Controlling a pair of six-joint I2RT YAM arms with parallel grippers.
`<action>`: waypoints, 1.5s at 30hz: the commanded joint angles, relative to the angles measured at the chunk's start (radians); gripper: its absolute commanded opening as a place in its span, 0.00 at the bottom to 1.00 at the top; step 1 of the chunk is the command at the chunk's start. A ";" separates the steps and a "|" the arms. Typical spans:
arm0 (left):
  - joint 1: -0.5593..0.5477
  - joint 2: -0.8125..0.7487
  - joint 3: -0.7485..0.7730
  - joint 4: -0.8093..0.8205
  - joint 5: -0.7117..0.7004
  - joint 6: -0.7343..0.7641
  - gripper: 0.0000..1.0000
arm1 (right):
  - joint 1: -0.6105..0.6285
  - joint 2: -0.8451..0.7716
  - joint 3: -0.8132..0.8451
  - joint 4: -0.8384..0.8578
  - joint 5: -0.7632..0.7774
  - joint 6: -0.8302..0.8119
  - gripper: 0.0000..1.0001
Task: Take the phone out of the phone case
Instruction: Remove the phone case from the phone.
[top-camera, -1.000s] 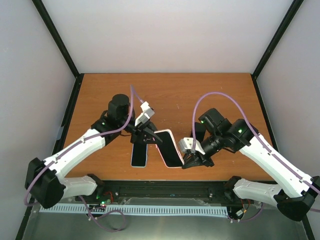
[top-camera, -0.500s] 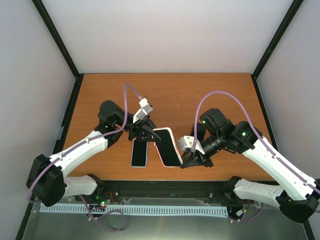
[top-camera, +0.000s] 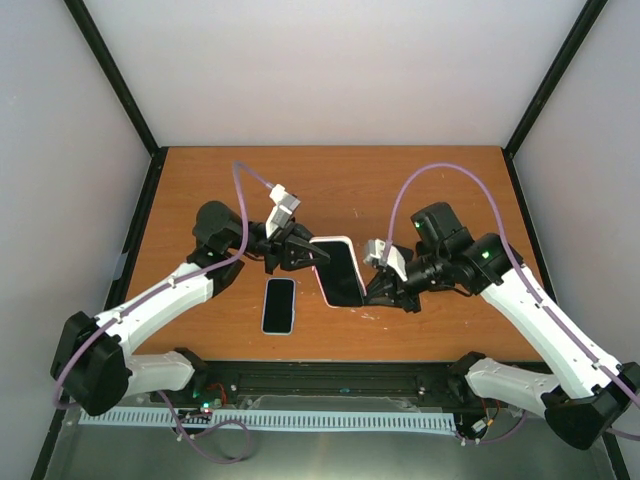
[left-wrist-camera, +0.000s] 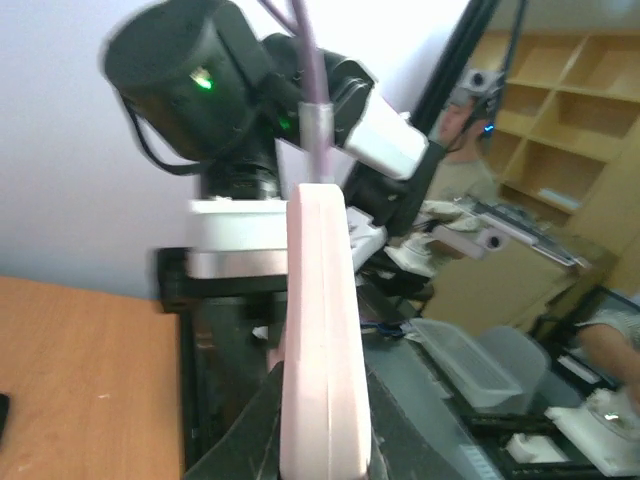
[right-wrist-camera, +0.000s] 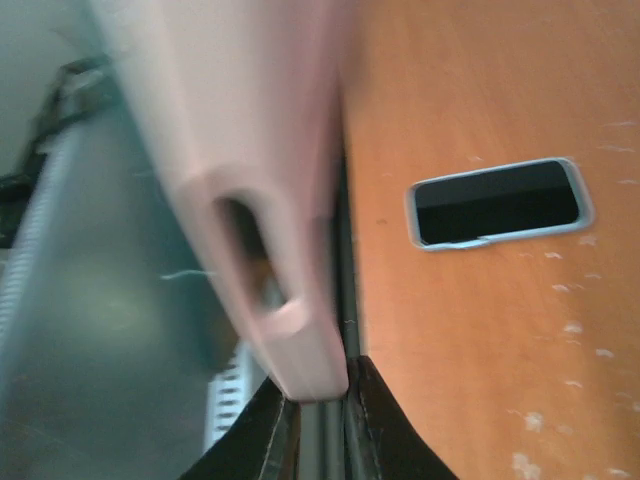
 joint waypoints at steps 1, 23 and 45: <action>-0.099 -0.010 0.002 0.110 0.177 -0.131 0.00 | -0.053 0.039 0.005 0.448 0.238 0.105 0.03; -0.106 -0.041 0.058 -0.437 -0.060 0.216 0.00 | -0.126 0.026 0.059 0.305 -0.166 0.030 0.42; -0.105 0.049 0.035 -0.520 -0.109 0.284 0.00 | -0.126 0.083 0.126 0.382 -0.273 0.184 0.49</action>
